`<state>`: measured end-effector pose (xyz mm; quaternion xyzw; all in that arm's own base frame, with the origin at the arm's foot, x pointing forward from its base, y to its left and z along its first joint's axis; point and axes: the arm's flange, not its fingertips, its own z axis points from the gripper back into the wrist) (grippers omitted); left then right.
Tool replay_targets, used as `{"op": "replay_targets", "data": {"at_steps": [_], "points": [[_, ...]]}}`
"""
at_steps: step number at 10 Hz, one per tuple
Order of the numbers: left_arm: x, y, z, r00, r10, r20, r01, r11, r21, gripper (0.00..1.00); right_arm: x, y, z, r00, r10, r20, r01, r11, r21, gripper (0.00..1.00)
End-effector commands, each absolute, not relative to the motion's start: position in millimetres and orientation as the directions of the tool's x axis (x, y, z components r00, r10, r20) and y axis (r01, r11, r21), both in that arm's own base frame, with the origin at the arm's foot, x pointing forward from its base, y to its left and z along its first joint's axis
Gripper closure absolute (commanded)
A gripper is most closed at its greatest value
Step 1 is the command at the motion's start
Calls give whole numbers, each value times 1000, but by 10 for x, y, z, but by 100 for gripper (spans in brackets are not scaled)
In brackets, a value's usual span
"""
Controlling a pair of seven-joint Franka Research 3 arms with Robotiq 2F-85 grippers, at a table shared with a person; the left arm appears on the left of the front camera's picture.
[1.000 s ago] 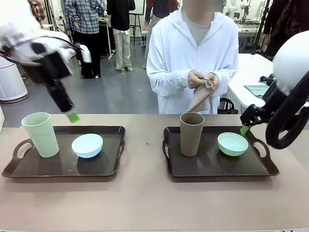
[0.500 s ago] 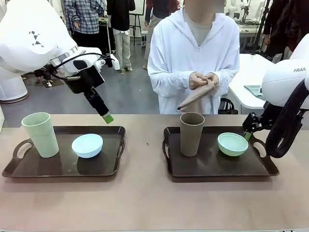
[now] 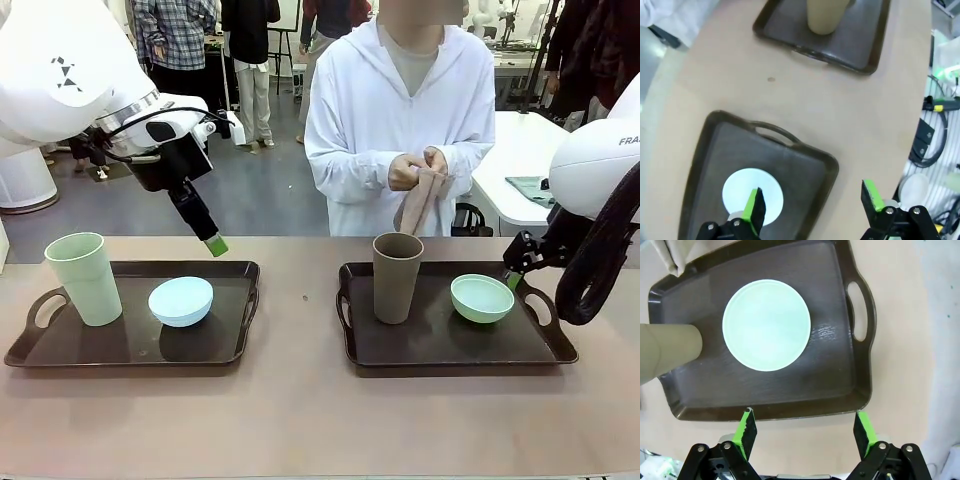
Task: Set up a tray with a mat and arrange the tableware.
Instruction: Pick up the Picnic Bowl and Reusable plastic cup from the Handle tray in front of the human's position and hold them in the air.
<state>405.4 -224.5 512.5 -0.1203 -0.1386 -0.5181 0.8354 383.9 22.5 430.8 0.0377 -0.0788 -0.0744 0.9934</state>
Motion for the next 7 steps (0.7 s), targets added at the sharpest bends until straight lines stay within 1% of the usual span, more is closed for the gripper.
{"op": "replay_targets", "data": {"at_steps": [1, 2, 3, 4, 5, 6, 7], "points": [[4055, -2247, 5121, 427, -831, 358, 898, 435, -60, 0, 4054, 287, 4408, 974, -156, 162, 142, 985, 94, 0], [4315, -2441, 5162, 309, -828, 468, 949, 300, -95, 0, 4226, 392, 4491, 978, -136, 159, 122, 988, 92, 0], [4485, -2580, 5191, 190, -819, 541, 979, 196, -47, 0, 4322, 456, 4506, 983, -125, 130, 119, 991, 60, 0], [4570, -2691, 5167, 101, -827, 554, 992, 125, 6, 0, 4387, 505, 4495, 989, -105, 99, 101, 994, 50, 0], [4692, -2860, 5021, 89, -802, 591, 994, 105, -7, 0, 4475, 481, 4503, 989, -117, 88, 112, 992, 53, 0], [4820, -3023, 4885, 46, -792, 609, 999, 47, -14, 0, 4571, 492, 4524, 989, -128, 77, 124, 991, 55, 0], [4921, -3226, 4760, -11, -777, 629, 1000, -5, 12, 0, 4637, 532, 4527, 989, -126, 75, 122, 991, 50, 0]]}}
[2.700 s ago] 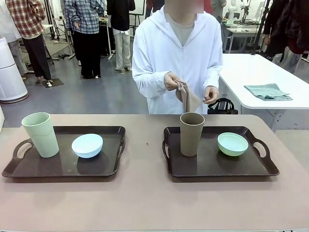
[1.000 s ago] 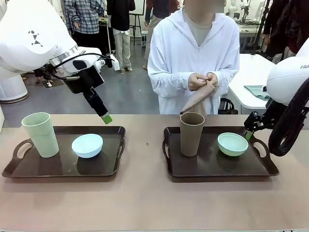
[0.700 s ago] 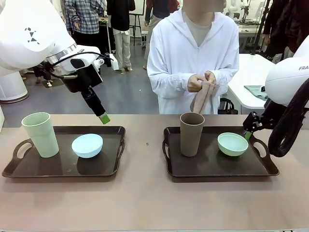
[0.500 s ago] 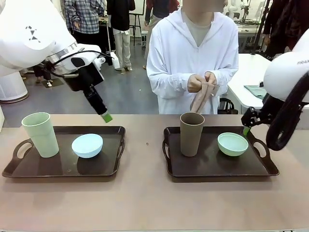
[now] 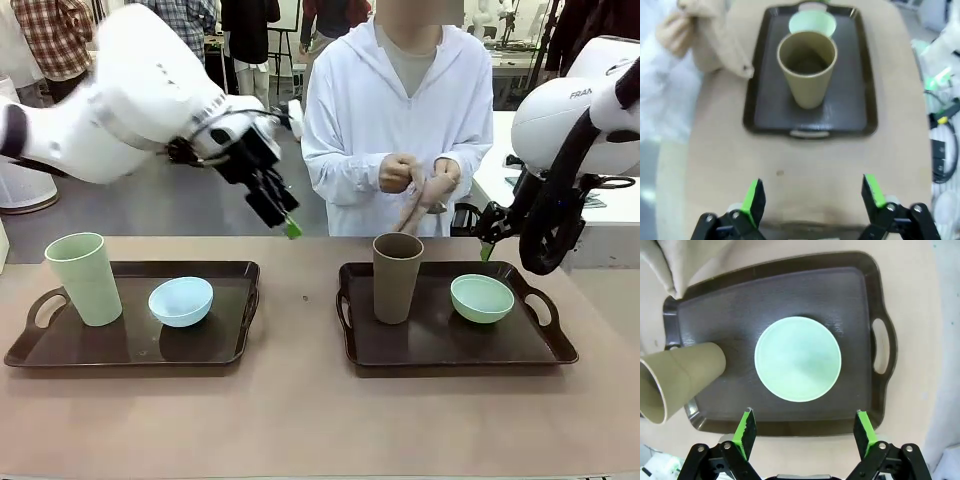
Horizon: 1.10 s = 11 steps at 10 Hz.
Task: Set up a tray with a mat and arrange the tableware.
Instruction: Pick up the Picnic Bowl and Reusable plastic cup from the Handle tray in front of the human's position and hold them in the air.
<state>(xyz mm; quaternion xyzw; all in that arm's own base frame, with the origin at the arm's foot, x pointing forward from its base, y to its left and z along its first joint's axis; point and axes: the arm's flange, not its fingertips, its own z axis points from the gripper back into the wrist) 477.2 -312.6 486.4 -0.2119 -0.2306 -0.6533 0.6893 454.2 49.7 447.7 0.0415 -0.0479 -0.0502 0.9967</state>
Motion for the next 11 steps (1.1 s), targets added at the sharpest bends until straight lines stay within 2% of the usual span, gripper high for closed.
{"op": "replay_targets", "data": {"at_steps": [1, 4, 11], "points": [[5005, -3457, 4631, 9, -753, 658, 999, 28, 18, 0, 4682, 573, 4508, 990, -126, 64, 123, 991, 46, 0], [4991, -3904, 4352, 75, -713, 697, 996, 27, -80, 0, 4786, 524, 4464, 986, -157, 56, 155, 987, 41, 0], [4986, -3944, 4281, 58, -731, 680, 998, 21, -63, 0, 4737, 501, 4450, 989, -133, 67, 128, 989, 71, 0]]}}
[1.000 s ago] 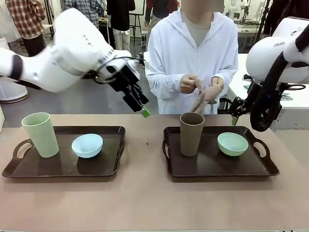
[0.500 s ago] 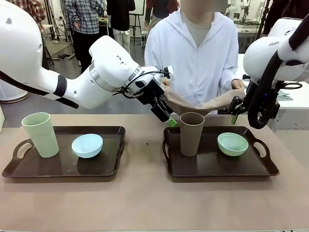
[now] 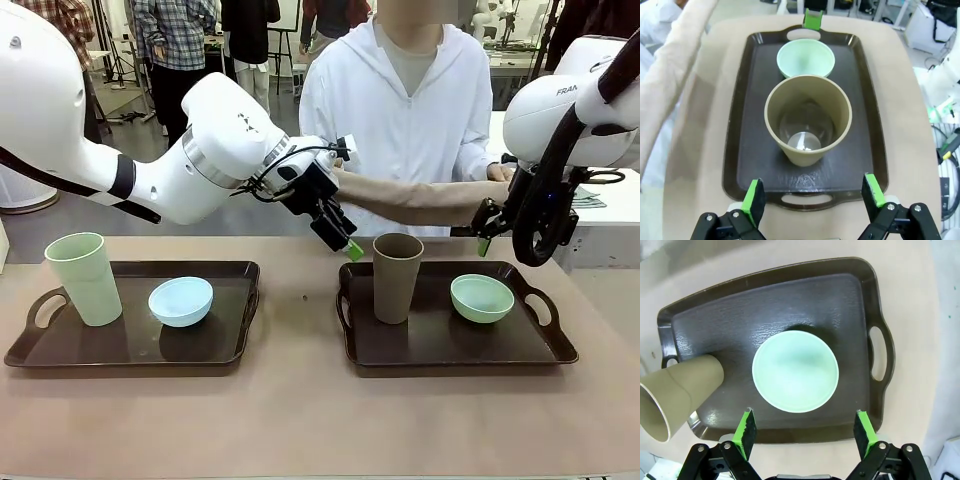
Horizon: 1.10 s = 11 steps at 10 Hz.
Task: Set up a tray with a mat and arrange the tableware.
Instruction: Pick up the Picnic Bowl and Reusable plastic cup from the Handle tray in front of the human's position and hold them in the air.
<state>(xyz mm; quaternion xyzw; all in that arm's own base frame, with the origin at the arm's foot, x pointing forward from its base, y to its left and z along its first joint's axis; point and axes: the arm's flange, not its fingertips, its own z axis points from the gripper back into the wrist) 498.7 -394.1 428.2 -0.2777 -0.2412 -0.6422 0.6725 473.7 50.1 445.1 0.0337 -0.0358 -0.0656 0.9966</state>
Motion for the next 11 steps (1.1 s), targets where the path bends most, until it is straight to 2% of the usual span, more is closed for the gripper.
{"op": "replay_targets", "data": {"at_steps": [1, 3, 5, 6, 11], "points": [[4976, -3861, 4177, -36, -696, 718, 998, -59, -7, 0, 4764, 510, 4380, 987, -145, 66, 141, 988, 63, 0], [5000, -3810, 3990, -93, -622, 777, 995, -93, 44, 0, 4764, 518, 4237, 986, -159, 60, 157, 987, 31, 0], [4988, -3826, 3782, -205, -586, 784, 977, -175, 124, 0, 4746, 489, 4088, 985, -157, 67, 155, 987, 36, 0], [4994, -3846, 3669, -220, -586, 780, 974, -176, 142, 0, 4739, 469, 4023, 984, -159, 75, 157, 987, 33, 0], [5125, -3938, 3271, -79, -638, 766, 996, -24, 83, 0, 4729, 335, 3849, 984, -149, 99, 143, 988, 62, 0]]}}
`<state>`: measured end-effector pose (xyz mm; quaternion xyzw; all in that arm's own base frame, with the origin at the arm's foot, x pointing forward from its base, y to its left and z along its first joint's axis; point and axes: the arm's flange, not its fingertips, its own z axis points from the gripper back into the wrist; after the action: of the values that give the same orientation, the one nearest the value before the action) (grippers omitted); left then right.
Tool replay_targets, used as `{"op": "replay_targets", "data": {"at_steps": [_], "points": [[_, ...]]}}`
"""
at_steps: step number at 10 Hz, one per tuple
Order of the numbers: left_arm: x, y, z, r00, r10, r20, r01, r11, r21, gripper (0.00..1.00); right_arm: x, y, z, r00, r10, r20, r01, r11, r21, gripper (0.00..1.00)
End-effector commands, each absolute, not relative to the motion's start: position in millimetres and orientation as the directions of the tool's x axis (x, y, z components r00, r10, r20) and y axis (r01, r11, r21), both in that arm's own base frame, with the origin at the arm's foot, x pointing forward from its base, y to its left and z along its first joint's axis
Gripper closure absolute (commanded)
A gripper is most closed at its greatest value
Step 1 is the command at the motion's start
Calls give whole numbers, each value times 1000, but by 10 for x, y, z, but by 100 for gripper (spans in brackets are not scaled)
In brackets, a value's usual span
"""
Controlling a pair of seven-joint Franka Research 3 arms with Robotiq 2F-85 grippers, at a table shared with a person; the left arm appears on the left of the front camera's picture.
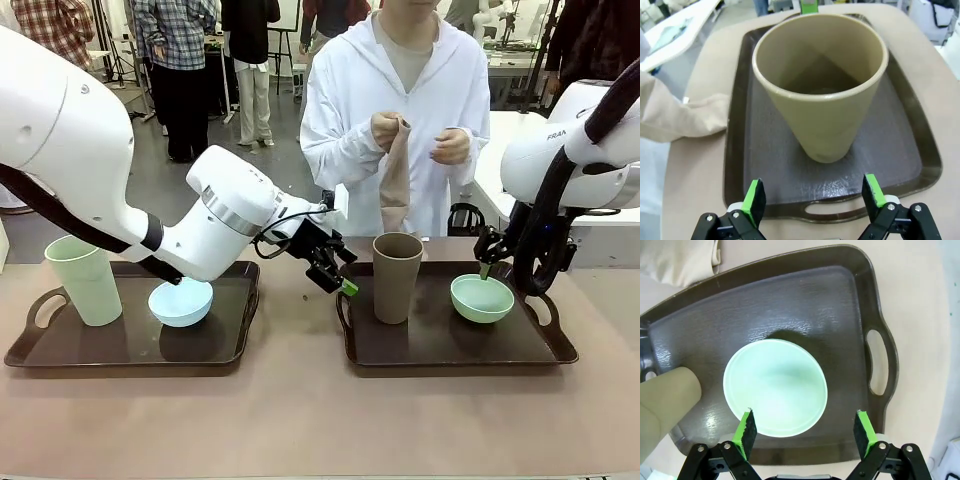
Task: Set up a tray with a mat and arrange the tableware.
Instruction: Pick up the Picnic Bowl and Reusable plastic cup from the Handle tray in front of the human's position and hold them in the air.
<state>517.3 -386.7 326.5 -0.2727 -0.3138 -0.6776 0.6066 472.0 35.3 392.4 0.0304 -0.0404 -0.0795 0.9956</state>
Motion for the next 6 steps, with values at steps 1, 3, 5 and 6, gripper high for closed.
{"op": "replay_targets", "data": {"at_steps": [1, 3, 5, 6], "points": [[5125, -3979, 3240, -54, -631, 774, 998, 0, 70, 0, 4729, 301, 3815, 986, -141, 94, 135, 989, 62, 0], [5101, -4064, 3239, -1, -630, 777, 999, 30, 25, 0, 4739, 257, 3729, 988, -130, 82, 124, 989, 75, 0], [5078, -4162, 3231, 5, -627, 779, 1000, 15, 5, 0, 4769, 234, 3661, 989, -130, 69, 124, 989, 85, 0], [5072, -4209, 3236, -3, -624, 781, 1000, 0, 4, 0, 4779, 240, 3632, 990, -129, 64, 123, 988, 88, 0]]}}
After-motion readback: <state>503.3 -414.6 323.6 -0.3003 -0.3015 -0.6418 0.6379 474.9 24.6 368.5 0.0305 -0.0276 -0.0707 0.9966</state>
